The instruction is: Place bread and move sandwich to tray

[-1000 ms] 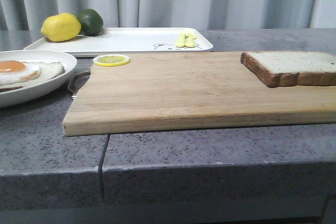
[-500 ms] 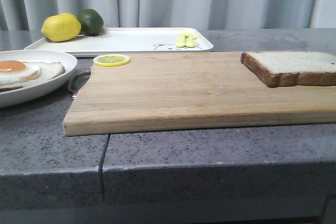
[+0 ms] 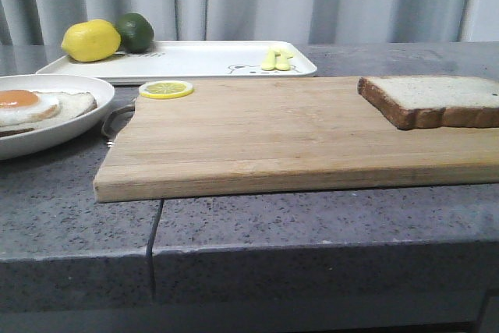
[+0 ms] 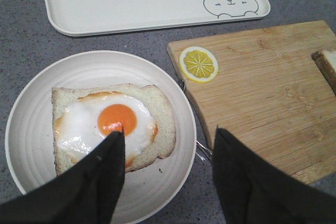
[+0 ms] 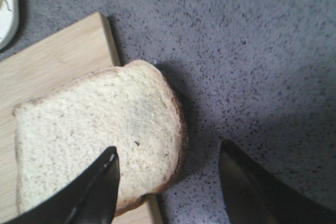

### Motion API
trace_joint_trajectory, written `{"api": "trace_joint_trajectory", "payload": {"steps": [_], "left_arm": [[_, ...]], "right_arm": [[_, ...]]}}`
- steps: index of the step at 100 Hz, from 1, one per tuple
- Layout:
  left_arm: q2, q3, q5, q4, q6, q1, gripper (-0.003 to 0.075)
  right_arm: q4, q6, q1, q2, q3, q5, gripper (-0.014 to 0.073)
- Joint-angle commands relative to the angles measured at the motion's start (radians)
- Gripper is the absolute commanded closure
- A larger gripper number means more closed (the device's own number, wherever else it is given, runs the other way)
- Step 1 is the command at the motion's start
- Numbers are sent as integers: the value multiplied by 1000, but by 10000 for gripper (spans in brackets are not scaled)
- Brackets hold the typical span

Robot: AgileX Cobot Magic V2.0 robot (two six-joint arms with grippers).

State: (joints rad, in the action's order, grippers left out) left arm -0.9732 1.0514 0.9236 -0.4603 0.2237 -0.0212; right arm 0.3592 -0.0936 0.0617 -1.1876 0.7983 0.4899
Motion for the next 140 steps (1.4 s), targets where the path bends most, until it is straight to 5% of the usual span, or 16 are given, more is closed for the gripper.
{"api": "trace_joint_trajectory", "payload": {"steps": [1, 50, 99, 140], "left_arm": [[7, 33, -45, -36, 6, 3, 362], [7, 33, -45, -36, 6, 3, 362], [7, 33, -45, -36, 6, 3, 362], [7, 33, -45, -36, 6, 3, 362]], "right_arm": [[37, 19, 8, -21, 36, -67, 160], [88, 48, 8, -118, 36, -115, 160], [359, 266, 8, -190, 36, -120, 160], [364, 277, 8, -226, 36, -109, 225]]}}
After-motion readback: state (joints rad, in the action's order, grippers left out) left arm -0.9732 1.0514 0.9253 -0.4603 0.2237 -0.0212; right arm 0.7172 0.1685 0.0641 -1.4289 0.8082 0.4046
